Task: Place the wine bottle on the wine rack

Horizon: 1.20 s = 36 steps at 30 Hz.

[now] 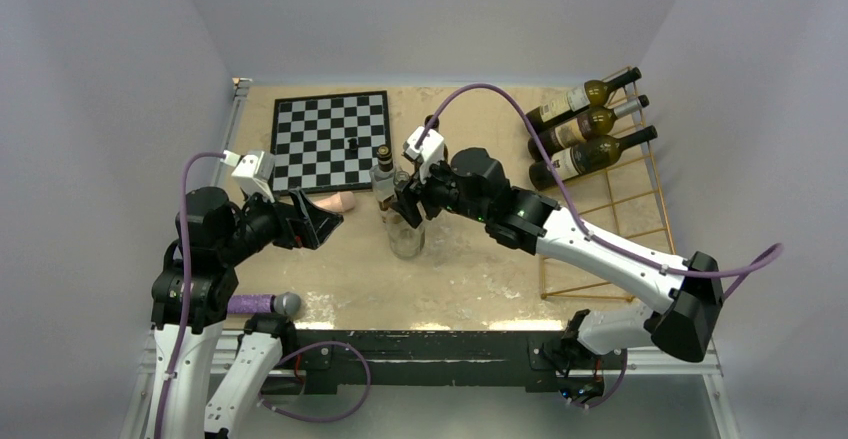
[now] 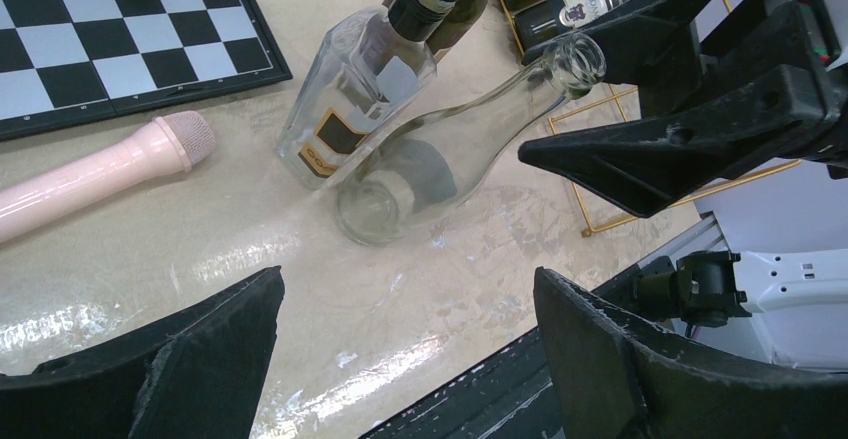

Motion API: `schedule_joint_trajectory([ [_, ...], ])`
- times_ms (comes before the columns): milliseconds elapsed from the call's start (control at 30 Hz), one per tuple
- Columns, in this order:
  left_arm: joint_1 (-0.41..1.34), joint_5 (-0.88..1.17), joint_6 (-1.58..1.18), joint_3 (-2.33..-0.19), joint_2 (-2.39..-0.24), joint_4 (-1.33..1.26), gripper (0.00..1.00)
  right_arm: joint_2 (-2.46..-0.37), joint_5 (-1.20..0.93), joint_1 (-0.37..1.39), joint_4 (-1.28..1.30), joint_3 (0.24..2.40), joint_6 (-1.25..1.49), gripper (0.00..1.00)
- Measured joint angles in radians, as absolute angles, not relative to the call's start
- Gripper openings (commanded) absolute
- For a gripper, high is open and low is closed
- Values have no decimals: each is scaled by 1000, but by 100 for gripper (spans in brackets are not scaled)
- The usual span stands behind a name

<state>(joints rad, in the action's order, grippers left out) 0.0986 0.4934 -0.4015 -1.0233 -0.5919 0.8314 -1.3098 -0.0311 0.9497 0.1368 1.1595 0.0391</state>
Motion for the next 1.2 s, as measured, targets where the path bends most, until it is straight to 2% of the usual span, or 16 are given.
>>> schedule_joint_trajectory([
  [233,99,492,-401,-1021,-591,831,99,-1365,17,970,94,1163,40,57],
  [467,98,488,-401,-1002,-593,824,99,-1388,67,982,66,1160,40,52],
  [533,98,488,-401,-1002,-601,817,99,-1388,76,984,62,1155,39,42],
  [633,98,488,-401,-1000,-613,800,99,-1389,90,987,51,1149,36,37],
  [733,98,488,-402,-994,-621,787,99,-1389,107,988,38,1143,33,27],
  [867,98,488,-402,-985,-626,779,99,-1389,115,989,35,1142,33,0],
  [1200,98,486,-402,-984,-626,778,99,-1341,226,994,117,1142,53,0],
])
